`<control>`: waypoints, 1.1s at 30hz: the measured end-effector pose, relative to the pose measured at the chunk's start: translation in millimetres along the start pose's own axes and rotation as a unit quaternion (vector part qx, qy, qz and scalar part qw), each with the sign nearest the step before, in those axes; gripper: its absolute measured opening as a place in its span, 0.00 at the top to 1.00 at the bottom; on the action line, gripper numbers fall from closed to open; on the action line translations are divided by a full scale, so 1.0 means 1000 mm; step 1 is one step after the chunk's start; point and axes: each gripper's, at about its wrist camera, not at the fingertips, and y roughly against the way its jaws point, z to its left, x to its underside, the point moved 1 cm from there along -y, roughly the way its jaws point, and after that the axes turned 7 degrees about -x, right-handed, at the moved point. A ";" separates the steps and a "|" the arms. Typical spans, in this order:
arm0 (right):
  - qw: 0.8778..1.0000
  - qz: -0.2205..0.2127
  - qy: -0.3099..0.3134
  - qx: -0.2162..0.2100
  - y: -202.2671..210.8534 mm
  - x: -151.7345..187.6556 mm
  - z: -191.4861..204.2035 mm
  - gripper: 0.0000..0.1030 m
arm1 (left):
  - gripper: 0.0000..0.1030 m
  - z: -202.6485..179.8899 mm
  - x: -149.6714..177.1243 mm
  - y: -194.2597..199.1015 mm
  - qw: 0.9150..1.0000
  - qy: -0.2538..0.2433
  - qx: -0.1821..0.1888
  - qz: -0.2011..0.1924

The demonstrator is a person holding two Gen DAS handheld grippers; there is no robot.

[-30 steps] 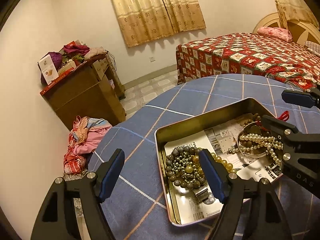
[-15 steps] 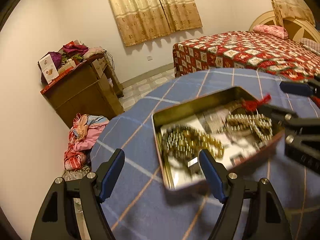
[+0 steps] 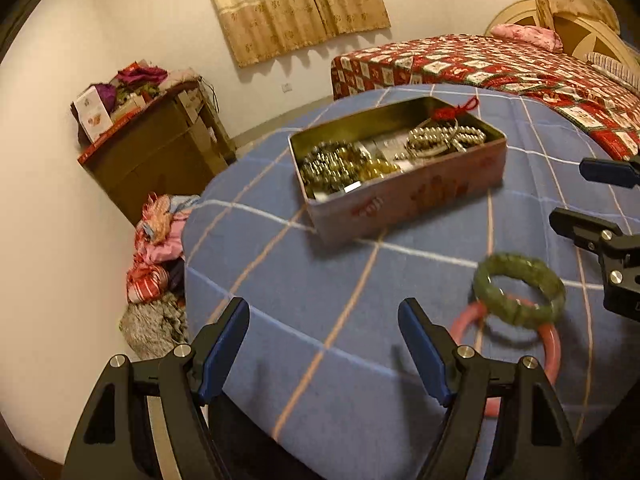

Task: Organize jewelry
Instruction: 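Move both open tools back toward the pink and green bangles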

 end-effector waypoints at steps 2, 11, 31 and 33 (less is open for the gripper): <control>1.000 -0.001 -0.005 -0.006 0.002 0.005 0.001 0.36 | 0.25 -0.003 0.000 0.000 1.000 0.000 0.004 0.004; 0.999 0.006 -0.005 -0.037 -0.007 0.009 0.008 0.36 | 0.25 -0.019 0.005 0.000 0.999 -0.019 0.021 0.015; 0.997 0.073 -0.012 -0.010 -0.035 0.018 -0.004 0.36 | 0.25 -0.012 -0.005 0.009 1.000 -0.012 0.018 -0.002; 0.997 0.071 -0.004 -0.007 -0.034 0.019 -0.001 0.36 | 0.25 -0.020 -0.004 0.011 0.999 -0.028 0.025 -0.005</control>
